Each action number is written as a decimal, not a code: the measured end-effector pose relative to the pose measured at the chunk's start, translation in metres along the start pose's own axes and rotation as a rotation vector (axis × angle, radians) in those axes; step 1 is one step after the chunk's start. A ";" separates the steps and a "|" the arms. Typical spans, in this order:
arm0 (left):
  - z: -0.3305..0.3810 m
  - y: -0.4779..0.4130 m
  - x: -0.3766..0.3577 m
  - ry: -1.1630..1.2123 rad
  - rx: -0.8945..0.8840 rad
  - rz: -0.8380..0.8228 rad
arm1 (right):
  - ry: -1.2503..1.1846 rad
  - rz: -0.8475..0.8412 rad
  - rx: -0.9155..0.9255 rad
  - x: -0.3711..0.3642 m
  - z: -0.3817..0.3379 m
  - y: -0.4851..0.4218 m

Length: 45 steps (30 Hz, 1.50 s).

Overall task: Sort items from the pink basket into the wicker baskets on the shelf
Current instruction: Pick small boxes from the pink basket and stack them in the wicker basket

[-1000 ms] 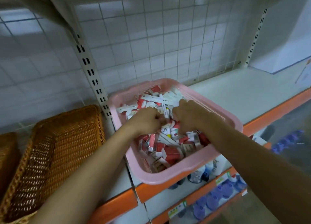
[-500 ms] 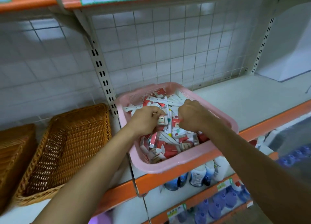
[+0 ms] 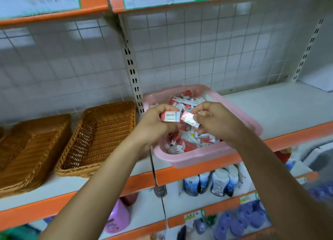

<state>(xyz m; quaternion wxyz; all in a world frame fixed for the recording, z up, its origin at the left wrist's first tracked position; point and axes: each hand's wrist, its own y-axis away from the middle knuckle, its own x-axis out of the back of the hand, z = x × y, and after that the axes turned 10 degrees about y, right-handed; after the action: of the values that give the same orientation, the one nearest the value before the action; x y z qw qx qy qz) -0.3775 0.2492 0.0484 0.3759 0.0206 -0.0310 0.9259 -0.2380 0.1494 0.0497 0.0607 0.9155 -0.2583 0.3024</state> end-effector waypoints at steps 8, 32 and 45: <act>-0.002 0.041 0.022 -0.141 -0.150 0.139 | -0.207 -0.195 0.078 -0.026 -0.027 0.027; 0.000 0.201 0.251 -0.663 -0.154 0.339 | -0.278 -0.461 0.207 -0.240 -0.181 0.081; -0.020 0.265 0.372 -0.890 -0.109 0.360 | -0.416 -0.360 0.117 -0.358 -0.255 0.097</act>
<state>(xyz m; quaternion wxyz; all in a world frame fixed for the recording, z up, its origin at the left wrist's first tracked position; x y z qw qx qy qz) -0.8294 0.3198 0.0401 0.1602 0.3892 -0.2405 0.8747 -0.6650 0.2907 0.0422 0.0062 0.9910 -0.0805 0.1067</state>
